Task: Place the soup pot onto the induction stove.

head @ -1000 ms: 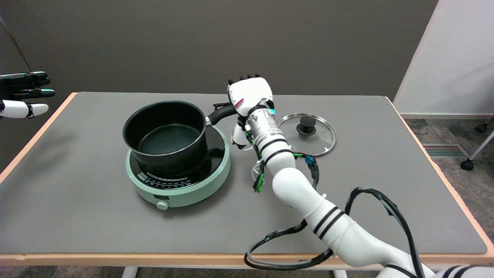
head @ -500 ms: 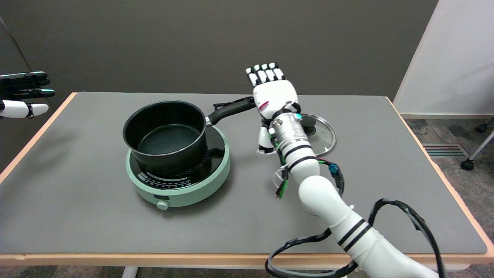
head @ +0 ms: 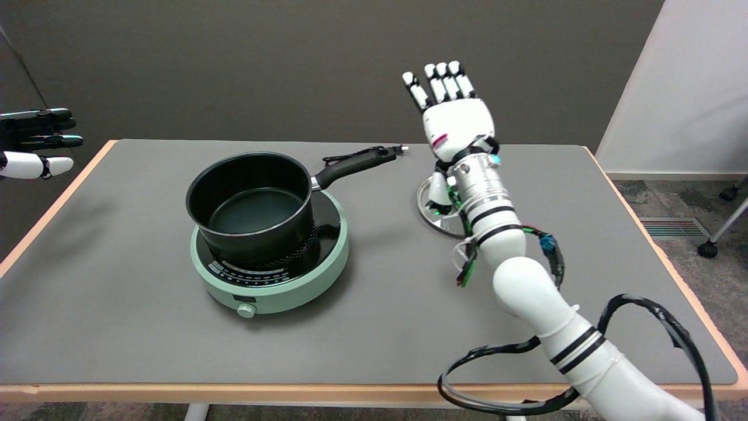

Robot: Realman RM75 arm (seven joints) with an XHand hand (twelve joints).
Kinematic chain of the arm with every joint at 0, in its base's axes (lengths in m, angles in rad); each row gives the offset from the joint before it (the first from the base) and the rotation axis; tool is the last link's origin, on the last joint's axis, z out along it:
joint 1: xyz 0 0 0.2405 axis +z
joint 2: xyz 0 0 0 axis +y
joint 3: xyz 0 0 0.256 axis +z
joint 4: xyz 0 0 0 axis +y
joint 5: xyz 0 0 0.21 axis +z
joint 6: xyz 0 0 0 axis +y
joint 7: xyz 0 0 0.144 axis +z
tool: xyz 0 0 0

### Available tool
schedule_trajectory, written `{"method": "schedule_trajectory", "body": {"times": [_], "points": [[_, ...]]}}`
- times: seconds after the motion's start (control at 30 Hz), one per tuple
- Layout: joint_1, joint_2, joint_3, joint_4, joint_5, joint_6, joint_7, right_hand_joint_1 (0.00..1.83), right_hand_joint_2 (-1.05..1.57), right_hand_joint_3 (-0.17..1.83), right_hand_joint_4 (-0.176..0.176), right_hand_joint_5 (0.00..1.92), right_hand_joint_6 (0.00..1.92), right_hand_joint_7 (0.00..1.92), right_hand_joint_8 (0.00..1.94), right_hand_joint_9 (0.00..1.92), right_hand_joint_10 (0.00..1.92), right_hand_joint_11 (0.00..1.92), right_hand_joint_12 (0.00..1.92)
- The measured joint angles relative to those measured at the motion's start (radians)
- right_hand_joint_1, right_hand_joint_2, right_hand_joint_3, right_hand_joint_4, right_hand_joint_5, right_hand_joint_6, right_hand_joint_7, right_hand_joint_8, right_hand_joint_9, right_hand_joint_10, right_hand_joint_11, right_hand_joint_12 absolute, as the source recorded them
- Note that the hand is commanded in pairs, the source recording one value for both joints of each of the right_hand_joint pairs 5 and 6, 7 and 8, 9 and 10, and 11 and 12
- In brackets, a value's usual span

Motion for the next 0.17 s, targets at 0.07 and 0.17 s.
{"method": "schedule_trajectory", "body": {"times": [0.07, 0.17], "points": [[-0.005, 0.014, 0.008, 0.012, -0.010, 0.005, 0.002, 1.20, -1.01, 1.49, 0.176, 0.01, 0.01, 0.01, 0.01, 0.01, 0.01, 0.01, 0.01], [-0.015, 0.033, 0.019, 0.027, -0.028, 0.020, 0.011, 1.19, -1.02, 1.54, 0.176, 0.01, 0.01, 0.01, 0.01, 0.01, 0.01, 0.01, 0.01]]}}
